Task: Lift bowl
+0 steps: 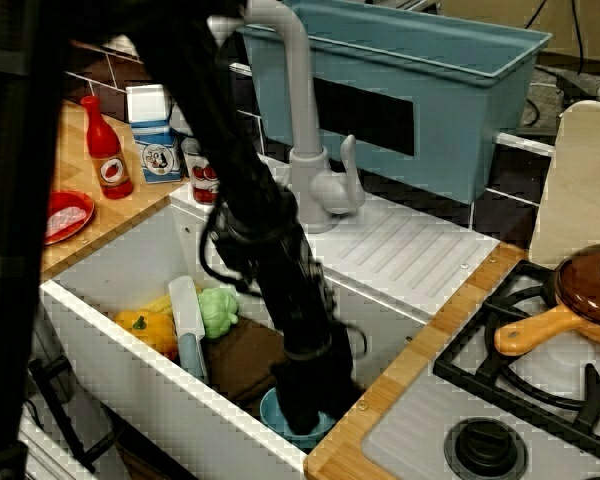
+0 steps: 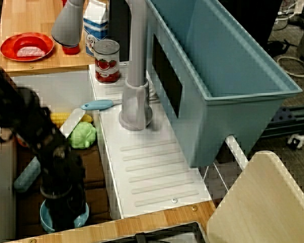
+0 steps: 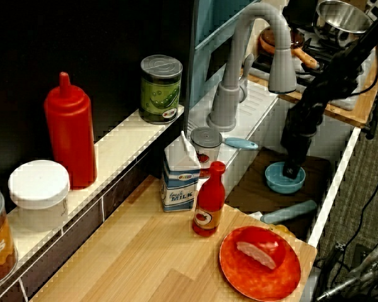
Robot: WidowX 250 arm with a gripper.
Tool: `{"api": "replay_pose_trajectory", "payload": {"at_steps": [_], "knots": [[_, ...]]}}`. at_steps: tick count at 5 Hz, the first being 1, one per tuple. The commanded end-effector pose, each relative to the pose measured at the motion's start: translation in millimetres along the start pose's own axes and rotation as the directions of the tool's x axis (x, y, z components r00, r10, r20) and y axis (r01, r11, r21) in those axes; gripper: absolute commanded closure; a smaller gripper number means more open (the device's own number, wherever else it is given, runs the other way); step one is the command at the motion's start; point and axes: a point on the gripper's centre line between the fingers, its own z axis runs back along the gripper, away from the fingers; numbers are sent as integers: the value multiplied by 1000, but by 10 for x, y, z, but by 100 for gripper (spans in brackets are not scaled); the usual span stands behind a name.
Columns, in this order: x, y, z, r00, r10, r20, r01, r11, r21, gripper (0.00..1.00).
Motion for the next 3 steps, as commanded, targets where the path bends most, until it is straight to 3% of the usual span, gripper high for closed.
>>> {"api": "replay_pose_trajectory", "payload": {"at_steps": [1,2,3], "knots": [[88,47,-137,1000,14,-12,-14,999,34,0],[98,65,-150,999,31,-25,-30,999,30,100],[98,82,-134,998,54,-43,-52,998,43,100]]}}
